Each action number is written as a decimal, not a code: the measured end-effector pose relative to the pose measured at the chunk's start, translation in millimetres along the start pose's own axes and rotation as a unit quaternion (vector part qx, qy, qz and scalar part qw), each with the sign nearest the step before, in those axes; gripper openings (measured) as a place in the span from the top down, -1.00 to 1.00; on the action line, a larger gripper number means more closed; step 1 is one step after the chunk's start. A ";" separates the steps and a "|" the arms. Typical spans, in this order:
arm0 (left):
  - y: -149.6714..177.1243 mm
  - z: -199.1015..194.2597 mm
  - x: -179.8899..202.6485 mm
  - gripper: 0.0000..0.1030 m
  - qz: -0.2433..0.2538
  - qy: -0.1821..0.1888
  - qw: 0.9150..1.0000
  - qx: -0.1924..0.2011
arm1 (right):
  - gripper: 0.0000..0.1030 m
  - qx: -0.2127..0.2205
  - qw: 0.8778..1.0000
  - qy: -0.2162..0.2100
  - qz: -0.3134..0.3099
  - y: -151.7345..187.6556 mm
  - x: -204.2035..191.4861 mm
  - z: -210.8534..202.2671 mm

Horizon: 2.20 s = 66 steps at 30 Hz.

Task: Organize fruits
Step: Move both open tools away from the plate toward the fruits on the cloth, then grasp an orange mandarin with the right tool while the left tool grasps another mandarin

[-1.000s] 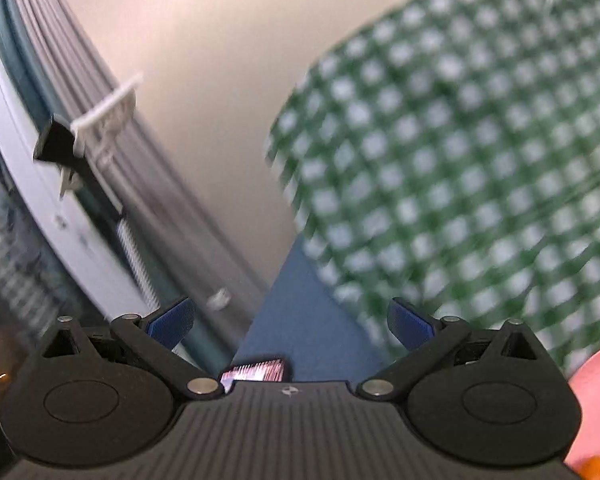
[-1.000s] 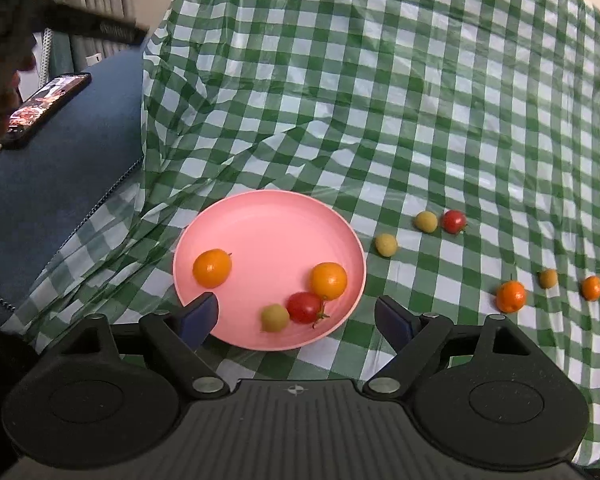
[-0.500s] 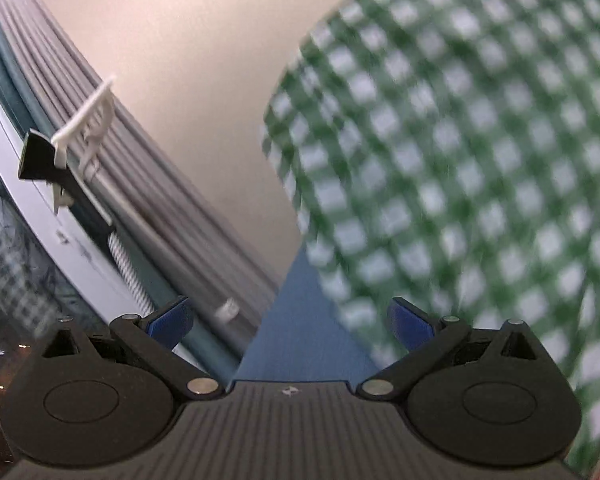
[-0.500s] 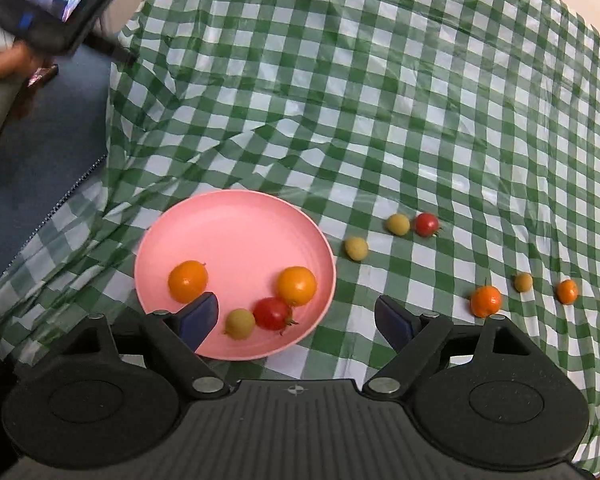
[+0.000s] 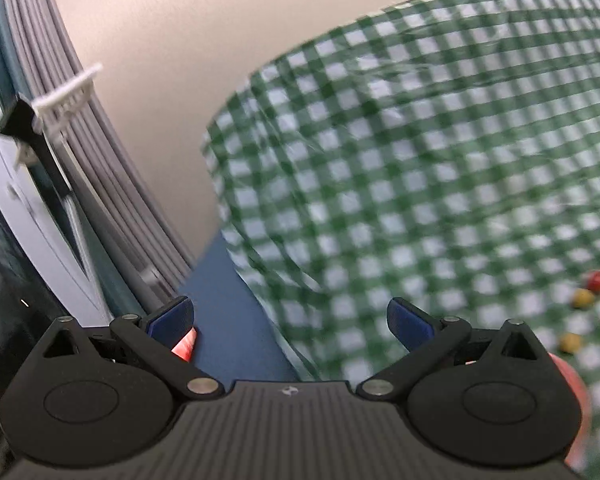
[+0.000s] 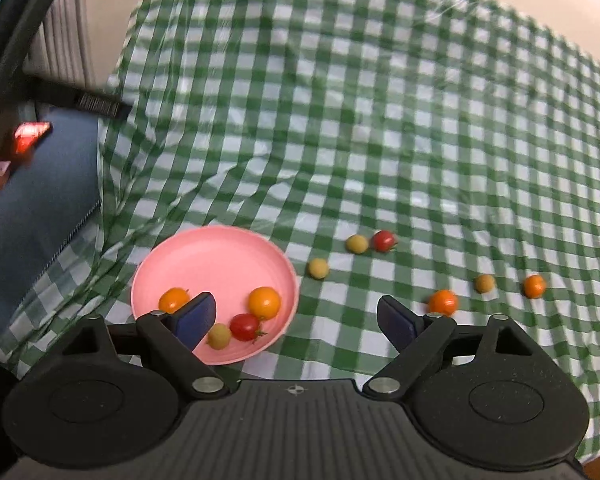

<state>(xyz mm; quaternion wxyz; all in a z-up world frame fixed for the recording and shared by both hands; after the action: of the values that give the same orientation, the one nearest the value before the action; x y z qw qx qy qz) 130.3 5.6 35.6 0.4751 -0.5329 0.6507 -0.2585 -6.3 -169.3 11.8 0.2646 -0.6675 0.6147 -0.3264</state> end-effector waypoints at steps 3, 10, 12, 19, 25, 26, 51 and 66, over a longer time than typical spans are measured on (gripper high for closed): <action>9.8 -28.9 11.6 -1.00 -0.023 0.043 0.998 -0.036 | -0.79 0.015 1.000 0.012 0.017 8.2 19.6 -19.3; 17.2 -68.6 66.6 -1.00 -0.007 0.098 0.993 -0.065 | -0.80 0.025 0.996 0.048 0.064 34.6 75.1 -37.1; 15.1 -69.0 84.9 -1.00 -0.007 0.124 0.988 -0.086 | -0.80 0.027 0.995 0.058 0.081 41.6 93.5 -37.1; 4.6 -56.8 149.7 -1.00 0.009 0.182 0.976 -0.123 | -0.80 0.027 0.989 0.079 0.119 54.0 155.1 -13.8; 4.4 -39.4 227.3 -1.00 0.057 0.236 0.960 -0.136 | -0.80 0.007 0.983 0.117 0.140 56.6 229.8 40.5; 6.3 -34.6 244.7 -1.00 0.067 0.245 0.957 -0.141 | -0.80 0.004 0.982 0.126 0.143 58.1 246.7 51.5; 39.7 72.8 383.1 -0.15 0.036 0.308 0.916 -0.255 | 0.22 -0.063 0.981 0.127 0.132 82.9 352.8 239.3; 3.7 -8.2 277.4 0.21 -0.030 0.319 0.921 -0.219 | 0.23 0.039 0.981 0.083 0.172 57.8 295.1 94.6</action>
<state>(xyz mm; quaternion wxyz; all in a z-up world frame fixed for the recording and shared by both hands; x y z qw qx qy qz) 126.7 -255.3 -59.2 0.1052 -0.5322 0.7921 -0.2798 37.4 -473.0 -60.4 0.2907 -0.5111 0.7270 -0.3545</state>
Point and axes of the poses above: each gripper's, at about its wrist camera, not at the fingertips, and z roughly the way its jaws point, x to its right, y to its underside, the point moved 1 cm from there along z, roughly the way its jaws point, and after that the axes turned 6 degrees about -z, right-handed, at the moved point
